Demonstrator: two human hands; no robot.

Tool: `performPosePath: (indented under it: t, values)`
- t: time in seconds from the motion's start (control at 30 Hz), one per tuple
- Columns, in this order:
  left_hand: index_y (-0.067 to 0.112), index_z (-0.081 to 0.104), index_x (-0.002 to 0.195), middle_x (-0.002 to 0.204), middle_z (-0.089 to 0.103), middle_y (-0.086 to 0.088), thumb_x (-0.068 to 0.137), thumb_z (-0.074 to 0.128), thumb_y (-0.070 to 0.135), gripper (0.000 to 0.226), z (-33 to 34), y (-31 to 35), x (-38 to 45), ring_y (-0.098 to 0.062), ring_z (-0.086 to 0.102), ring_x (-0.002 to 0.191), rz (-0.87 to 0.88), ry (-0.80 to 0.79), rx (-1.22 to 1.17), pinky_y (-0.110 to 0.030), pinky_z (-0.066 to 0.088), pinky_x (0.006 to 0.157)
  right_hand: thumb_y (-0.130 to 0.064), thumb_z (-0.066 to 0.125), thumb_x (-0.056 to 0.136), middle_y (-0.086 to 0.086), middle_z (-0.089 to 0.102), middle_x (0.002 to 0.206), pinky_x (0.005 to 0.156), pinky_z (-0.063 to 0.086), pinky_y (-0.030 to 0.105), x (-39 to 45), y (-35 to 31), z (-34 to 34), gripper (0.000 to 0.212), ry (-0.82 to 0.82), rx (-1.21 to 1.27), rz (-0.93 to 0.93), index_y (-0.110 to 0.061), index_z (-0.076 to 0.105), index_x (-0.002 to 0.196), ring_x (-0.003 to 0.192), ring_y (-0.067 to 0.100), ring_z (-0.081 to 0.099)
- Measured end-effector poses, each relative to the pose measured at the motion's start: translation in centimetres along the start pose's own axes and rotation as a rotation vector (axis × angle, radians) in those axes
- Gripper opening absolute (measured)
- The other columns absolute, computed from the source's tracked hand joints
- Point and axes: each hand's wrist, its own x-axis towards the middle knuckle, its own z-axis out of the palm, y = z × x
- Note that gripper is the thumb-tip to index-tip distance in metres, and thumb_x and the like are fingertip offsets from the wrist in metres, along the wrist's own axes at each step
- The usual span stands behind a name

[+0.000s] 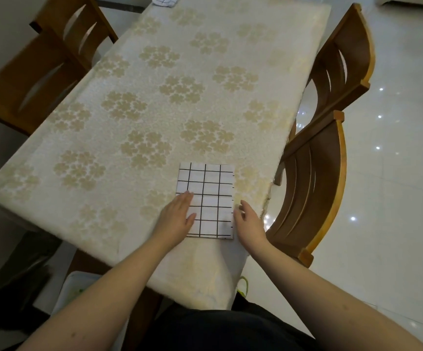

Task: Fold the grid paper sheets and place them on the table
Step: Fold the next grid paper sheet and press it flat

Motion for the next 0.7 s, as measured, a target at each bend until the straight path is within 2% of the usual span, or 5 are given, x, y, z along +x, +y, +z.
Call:
performPosePath:
  t: [0.13, 0.3, 0.43, 0.6, 0.7]
  values:
    - [0.021, 0.003, 0.156, 0.162, -0.004, 0.004, 0.089, 0.001, 0.055, 0.075, 0.1, -2.5, 0.9, -0.016, -0.001, 0.151, 0.024, -0.06, 0.245, -0.038, 0.005, 0.12, -0.032, 0.039, 0.102, 0.004, 0.03, 0.158, 0.117, 0.022, 0.036, 0.8, 0.0, 1.0, 0.057, 0.012, -0.405, -0.28, -0.015, 0.023, 0.154, 0.144, 0.021, 0.028]
    - [0.02, -0.004, 0.155, 0.162, -0.011, 0.004, 0.095, 0.001, 0.056, 0.071, 0.8, -3.1, 1.4, -0.012, -0.01, 0.149, 0.05, -0.056, 0.352, -0.035, -0.009, 0.118, -0.044, 0.035, 0.099, 0.002, 0.01, 0.164, 0.119, 0.003, 0.037, 2.6, 1.2, 2.1, 0.066, -0.056, -0.906, -0.54, -0.018, 0.013, 0.156, 0.151, 0.022, 0.005]
    - [0.014, 0.004, 0.156, 0.164, 0.002, -0.002, 0.097, 0.003, 0.055, 0.071, 2.1, -2.4, 1.9, -0.016, 0.0, 0.15, 0.088, -0.05, 0.366, -0.035, -0.005, 0.119, -0.046, 0.029, 0.097, 0.006, 0.019, 0.162, 0.121, 0.012, 0.041, 4.3, 1.0, 3.4, 0.067, -0.083, -0.993, -0.633, -0.012, 0.021, 0.154, 0.15, 0.024, 0.015]
    - [0.013, -0.013, 0.153, 0.161, -0.018, -0.002, 0.09, -0.013, 0.053, 0.074, 2.9, -1.8, 1.9, -0.016, -0.015, 0.149, 0.06, -0.067, 0.387, -0.037, -0.007, 0.121, -0.049, 0.032, 0.101, 0.006, 0.023, 0.16, 0.12, 0.022, 0.043, 5.6, 1.1, 4.9, 0.064, -0.144, -1.024, -0.65, -0.012, 0.027, 0.153, 0.149, 0.022, 0.018]
    - [0.018, -0.007, 0.155, 0.163, -0.011, -0.001, 0.093, -0.002, 0.06, 0.076, 2.8, -2.5, 1.8, -0.015, -0.013, 0.149, 0.063, -0.046, 0.349, -0.038, -0.005, 0.12, -0.056, 0.028, 0.101, 0.002, 0.013, 0.163, 0.122, 0.011, 0.04, 5.8, 1.6, 4.6, 0.067, -0.12, -1.043, -0.631, -0.019, 0.02, 0.155, 0.151, 0.019, 0.008]
